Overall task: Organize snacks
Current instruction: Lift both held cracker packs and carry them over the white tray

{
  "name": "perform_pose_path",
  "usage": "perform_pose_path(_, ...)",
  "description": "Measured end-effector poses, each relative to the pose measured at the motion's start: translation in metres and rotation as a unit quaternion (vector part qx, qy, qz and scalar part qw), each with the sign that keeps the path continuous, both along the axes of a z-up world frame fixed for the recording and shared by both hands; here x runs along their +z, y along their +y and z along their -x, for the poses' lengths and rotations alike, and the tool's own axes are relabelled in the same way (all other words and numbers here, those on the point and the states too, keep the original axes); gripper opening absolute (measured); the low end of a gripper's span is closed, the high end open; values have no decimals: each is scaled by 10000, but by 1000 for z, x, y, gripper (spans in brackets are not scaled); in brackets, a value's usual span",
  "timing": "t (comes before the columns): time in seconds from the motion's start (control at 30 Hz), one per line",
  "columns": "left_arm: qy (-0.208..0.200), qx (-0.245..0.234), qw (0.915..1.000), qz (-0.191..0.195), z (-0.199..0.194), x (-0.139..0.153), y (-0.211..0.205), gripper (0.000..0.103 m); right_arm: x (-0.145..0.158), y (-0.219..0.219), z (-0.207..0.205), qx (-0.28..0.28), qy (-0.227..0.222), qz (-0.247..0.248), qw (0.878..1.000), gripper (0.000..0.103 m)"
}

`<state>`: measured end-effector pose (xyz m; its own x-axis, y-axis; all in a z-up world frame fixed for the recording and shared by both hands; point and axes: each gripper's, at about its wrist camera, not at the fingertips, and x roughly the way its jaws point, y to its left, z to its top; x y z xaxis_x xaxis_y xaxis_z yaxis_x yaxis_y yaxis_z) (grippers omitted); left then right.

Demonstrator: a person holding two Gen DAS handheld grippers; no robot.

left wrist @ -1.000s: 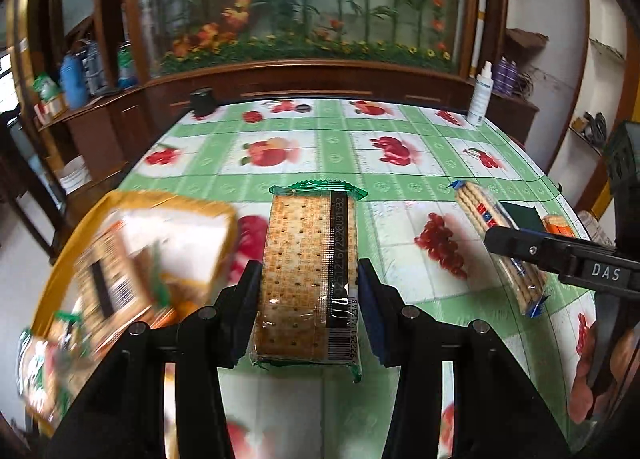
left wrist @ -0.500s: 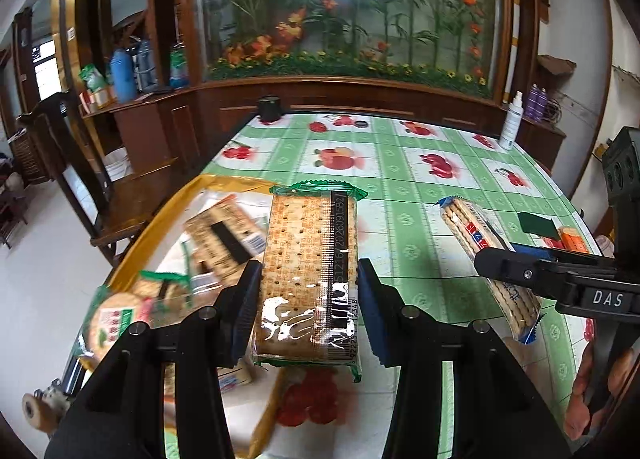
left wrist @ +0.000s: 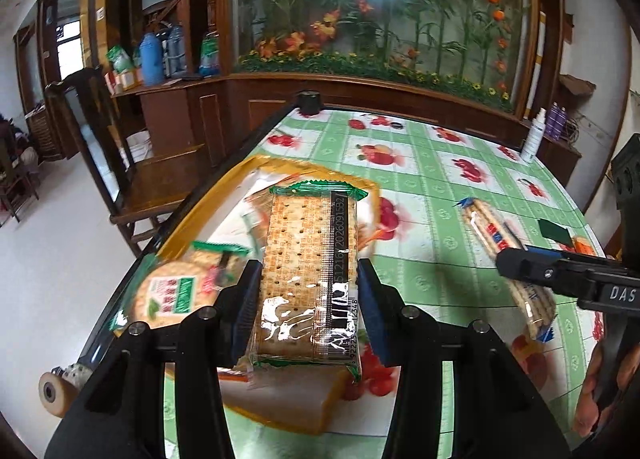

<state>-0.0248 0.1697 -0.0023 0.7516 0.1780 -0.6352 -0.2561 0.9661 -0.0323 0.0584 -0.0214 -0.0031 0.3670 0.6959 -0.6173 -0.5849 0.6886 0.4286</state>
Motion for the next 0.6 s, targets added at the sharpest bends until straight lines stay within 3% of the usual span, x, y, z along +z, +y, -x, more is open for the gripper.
perform_pose_path(0.37,9,475,9987,164,7,-6,45,45,-2,50,-3,403,-5,81,9992,57)
perform_pose_path(0.6,101,669,9975,195,-9,-10,68,46,4,82,-29,621,84,-91,9980,57)
